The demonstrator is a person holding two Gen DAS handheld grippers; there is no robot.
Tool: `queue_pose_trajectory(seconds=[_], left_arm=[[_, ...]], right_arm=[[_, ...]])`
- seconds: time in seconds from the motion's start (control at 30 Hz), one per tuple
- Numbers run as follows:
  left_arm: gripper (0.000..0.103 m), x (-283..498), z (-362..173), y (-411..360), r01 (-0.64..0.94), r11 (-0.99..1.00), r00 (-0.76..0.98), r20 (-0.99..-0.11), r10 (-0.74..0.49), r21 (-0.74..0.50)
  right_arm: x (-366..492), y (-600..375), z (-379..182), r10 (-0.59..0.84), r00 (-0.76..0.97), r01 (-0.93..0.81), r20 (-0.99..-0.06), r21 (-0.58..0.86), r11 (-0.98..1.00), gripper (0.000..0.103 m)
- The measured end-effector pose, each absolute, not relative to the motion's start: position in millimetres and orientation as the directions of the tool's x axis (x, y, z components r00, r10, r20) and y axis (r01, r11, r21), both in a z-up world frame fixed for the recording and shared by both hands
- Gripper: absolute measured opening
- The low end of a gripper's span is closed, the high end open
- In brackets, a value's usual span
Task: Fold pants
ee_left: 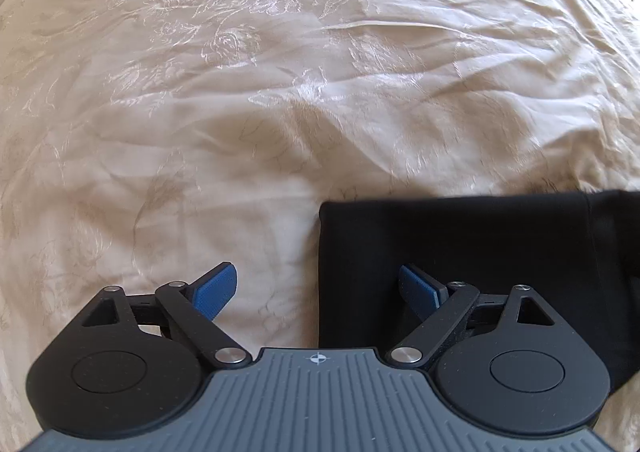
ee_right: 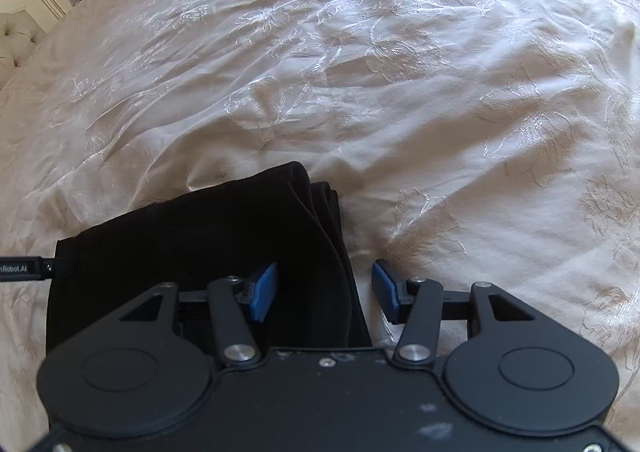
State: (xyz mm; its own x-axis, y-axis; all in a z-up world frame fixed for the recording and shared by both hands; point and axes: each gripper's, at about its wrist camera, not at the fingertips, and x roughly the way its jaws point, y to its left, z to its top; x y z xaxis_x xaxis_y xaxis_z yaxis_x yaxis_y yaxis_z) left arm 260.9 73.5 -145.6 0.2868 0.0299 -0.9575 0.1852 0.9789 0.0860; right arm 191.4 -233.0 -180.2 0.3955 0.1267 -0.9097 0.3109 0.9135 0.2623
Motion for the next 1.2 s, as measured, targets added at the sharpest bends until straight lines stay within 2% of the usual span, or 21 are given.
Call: queue_pose_trajectory(seconds=[0.23,0.37,0.5,0.63,0.73,0.93,1.07,1.2], left_arm=[[0.090,180,-153,76,0.244,0.965,0.246,-0.969,0.033,0.095],[0.090,163,-156,91,0.184,0.982,0.217,-0.976,-0.004,0.037],[0.083,171,-145,95,0.163,0.987,0.239,-0.971,-0.029,0.011],[0.083,186,-130,87,0.198,0.979,0.327,-0.945,-0.021,0.047],[0.083,205,-136,78,0.214,0.976,0.316,-0.948,-0.025,0.045],[0.085,223,-157,61,0.239,0.970,0.314,-0.949,-0.039,0.040],[0.088,233,-165,62,0.226,0.974,0.312,-0.946,-0.092,-0.021],[0.084,245,-171,55,0.212,0.972,0.265,-0.951,-0.160,-0.105]], right_arm=[[154,-228,-167,0.118,0.382,0.325,-0.916,0.253,0.911,0.055],[127,-226,-167,0.126,0.377,0.348,-0.918,0.267,0.899,0.055],[118,-225,-165,0.136,0.382,0.359,-0.914,0.282,0.890,0.055],[128,-224,-159,0.130,0.397,0.326,-0.909,0.272,0.905,0.057],[142,-223,-164,0.121,0.401,0.295,-0.908,0.253,0.921,0.057],[160,-235,-186,0.220,0.400,0.331,-0.890,0.364,0.871,0.060],[165,-240,-194,0.258,0.409,0.374,-0.876,0.418,0.828,0.067],[167,-234,-194,0.270,0.397,0.323,-0.878,0.408,0.854,0.069]])
